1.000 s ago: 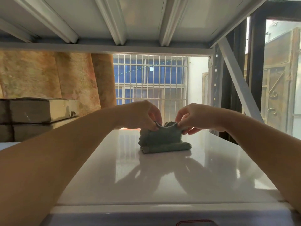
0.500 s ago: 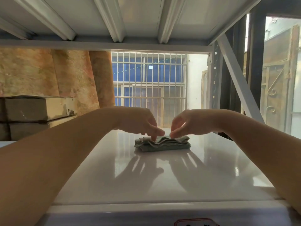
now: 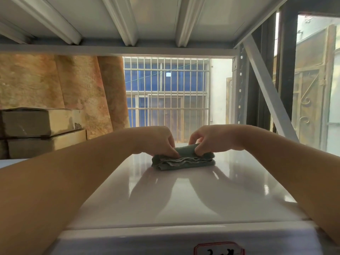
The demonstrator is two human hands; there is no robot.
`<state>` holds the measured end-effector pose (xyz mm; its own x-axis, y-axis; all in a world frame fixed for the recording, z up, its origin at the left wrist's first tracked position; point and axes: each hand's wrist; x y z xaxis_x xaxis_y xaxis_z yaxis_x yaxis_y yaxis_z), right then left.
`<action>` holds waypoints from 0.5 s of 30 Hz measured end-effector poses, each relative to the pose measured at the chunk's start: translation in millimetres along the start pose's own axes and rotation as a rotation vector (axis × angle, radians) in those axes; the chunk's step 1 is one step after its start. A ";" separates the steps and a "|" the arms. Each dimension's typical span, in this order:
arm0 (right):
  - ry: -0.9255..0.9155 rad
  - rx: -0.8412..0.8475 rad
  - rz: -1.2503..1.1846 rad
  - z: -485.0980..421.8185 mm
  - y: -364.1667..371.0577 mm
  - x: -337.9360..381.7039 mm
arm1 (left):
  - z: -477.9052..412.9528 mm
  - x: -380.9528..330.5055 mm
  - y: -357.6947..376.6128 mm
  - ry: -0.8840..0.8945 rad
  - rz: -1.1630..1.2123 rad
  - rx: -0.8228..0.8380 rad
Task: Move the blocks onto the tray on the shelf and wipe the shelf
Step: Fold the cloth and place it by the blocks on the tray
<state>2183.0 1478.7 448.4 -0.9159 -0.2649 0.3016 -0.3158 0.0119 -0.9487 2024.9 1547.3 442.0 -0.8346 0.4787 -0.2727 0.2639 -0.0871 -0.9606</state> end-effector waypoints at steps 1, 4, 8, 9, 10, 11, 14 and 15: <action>-0.010 -0.011 0.017 -0.5 0.6 0.1 | 0.7 -1.3 0.1 0.022 0.004 -0.030; -0.040 -0.081 0.059 -2.6 2.3 -0.8 | 3.9 -3.7 1.1 0.111 -0.110 -0.206; -0.055 -0.129 0.177 -5.0 7.6 -1.7 | 4.1 -3.5 7.0 0.182 -0.259 -0.340; -0.059 -0.130 0.225 -5.6 9.3 -1.6 | 3.5 -3.6 8.1 0.195 -0.281 -0.345; -0.062 -0.135 0.278 -6.2 10.7 -1.1 | 2.7 -3.8 9.1 0.208 -0.299 -0.352; -0.068 -0.147 0.333 -6.6 11.6 -0.5 | 2.3 -3.8 9.7 0.224 -0.312 -0.361; -0.075 -0.184 0.416 -7.1 11.2 -0.2 | 2.4 -3.9 13.8 0.269 -0.324 -0.386; -0.068 -0.182 0.394 -6.3 10.1 -0.8 | 2.8 -4.0 16.3 0.273 -0.325 -0.385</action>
<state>2179.0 1485.1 439.2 -0.9588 -0.2688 -0.0924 0.0100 0.2931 -0.9560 2031.2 1541.5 427.3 -0.7607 0.6403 0.1063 0.2146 0.4027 -0.8898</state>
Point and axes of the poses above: each hand's wrist, its own z-axis away from the middle knuckle, its own y-axis out of the palm, x = y × z, and after that the axes turned 14 degrees about -y, right-handed
